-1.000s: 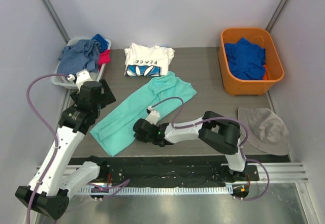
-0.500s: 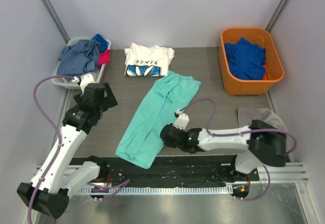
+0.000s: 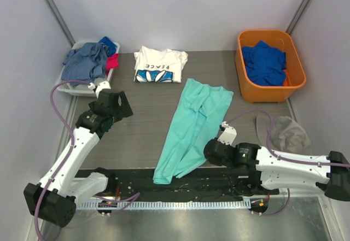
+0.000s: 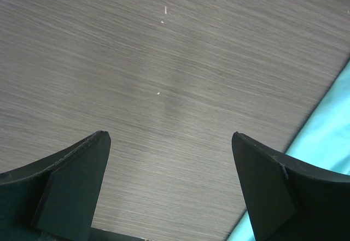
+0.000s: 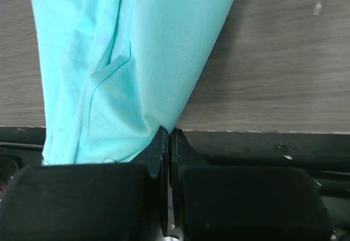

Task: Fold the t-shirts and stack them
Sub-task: Fold the tshirt

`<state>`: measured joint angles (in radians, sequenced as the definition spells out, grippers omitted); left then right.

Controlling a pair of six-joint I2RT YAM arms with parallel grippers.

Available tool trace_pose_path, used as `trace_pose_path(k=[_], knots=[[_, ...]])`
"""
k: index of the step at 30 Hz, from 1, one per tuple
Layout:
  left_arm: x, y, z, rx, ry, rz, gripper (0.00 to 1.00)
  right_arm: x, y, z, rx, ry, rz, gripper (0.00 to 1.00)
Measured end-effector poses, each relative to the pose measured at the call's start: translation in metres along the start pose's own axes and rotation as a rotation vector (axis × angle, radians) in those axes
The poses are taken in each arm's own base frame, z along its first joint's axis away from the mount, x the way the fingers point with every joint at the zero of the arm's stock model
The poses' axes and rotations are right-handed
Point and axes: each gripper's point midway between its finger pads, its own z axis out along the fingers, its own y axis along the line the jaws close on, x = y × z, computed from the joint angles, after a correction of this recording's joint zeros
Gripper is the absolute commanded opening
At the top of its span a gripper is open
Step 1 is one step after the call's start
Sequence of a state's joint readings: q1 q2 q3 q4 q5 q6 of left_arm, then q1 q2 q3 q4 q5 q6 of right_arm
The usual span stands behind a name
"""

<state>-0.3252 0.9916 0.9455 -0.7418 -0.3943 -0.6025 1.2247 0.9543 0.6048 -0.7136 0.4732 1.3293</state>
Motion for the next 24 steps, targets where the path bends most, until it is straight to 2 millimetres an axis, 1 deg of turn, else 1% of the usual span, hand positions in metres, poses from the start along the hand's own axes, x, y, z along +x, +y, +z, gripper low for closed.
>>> trace_pose_path(k=[2, 3, 4, 7, 10, 12, 14, 16, 18, 21, 24], knots=[[0.004, -0.004, 0.005, 0.012, 0.017, 0.003, 0.99, 0.004, -0.014, -0.004, 0.023, 0.023, 0.005, 0.17], [0.006, -0.005, 0.007, 0.016, 0.023, 0.003, 0.99, 0.005, -0.017, -0.006, 0.029, 0.029, 0.01, 0.25], [0.008, -0.008, 0.01, 0.026, 0.028, 0.002, 0.99, 0.006, -0.021, -0.008, 0.034, 0.033, 0.015, 0.4], [0.012, -0.016, 0.018, 0.051, 0.048, 0.003, 0.99, 0.003, -0.03, -0.015, 0.049, 0.026, 0.032, 0.58], [0.017, -0.03, 0.03, 0.086, 0.073, 0.007, 0.98, -0.001, -0.037, -0.016, 0.073, 0.01, 0.028, 0.62], [0.021, -0.041, 0.039, 0.11, 0.091, 0.016, 0.98, -0.003, -0.04, -0.016, 0.097, -0.002, 0.016, 0.62], [0.028, -0.054, 0.049, 0.132, 0.111, 0.044, 0.98, -0.01, -0.038, -0.018, 0.112, -0.025, 0.008, 0.62], [0.038, -0.073, 0.056, 0.158, 0.131, 0.093, 0.98, -0.018, -0.031, -0.022, 0.109, -0.052, 0.01, 0.62], [0.05, -0.101, 0.063, 0.199, 0.153, 0.167, 0.98, -0.032, -0.021, -0.029, 0.087, -0.096, 0.021, 0.62], [0.064, -0.148, 0.073, 0.266, 0.169, 0.257, 0.98, -0.055, -0.005, -0.045, 0.029, -0.169, 0.057, 0.62], [0.071, -0.192, 0.086, 0.331, 0.168, 0.296, 0.98, -0.074, 0.001, -0.061, -0.027, -0.226, 0.085, 0.63]])
